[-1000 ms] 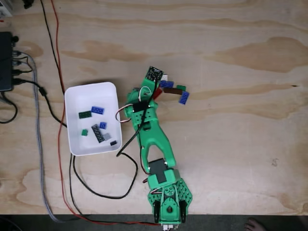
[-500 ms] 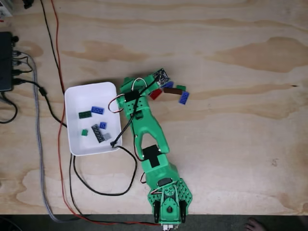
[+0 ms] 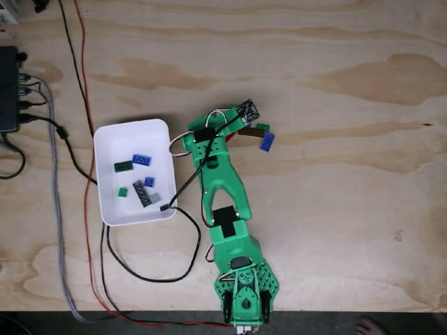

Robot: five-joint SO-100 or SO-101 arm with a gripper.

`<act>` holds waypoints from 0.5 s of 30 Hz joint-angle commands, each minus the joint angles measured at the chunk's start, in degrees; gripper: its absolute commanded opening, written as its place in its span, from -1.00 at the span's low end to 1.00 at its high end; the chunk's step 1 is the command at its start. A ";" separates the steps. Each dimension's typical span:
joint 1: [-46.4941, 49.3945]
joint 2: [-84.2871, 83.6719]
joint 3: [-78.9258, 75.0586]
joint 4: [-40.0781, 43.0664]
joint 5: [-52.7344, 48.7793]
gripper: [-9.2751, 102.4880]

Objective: Put all lego bricks in the bin.

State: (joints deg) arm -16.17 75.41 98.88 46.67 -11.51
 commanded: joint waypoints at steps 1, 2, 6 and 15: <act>0.79 1.23 -0.18 0.35 -1.32 -0.83; 0.62 1.49 0.09 0.53 -1.58 -0.83; -0.35 7.21 2.46 0.97 -2.11 -0.83; 1.05 7.73 -3.69 7.91 -7.56 -0.44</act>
State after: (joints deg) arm -15.91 78.66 99.32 53.00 -15.82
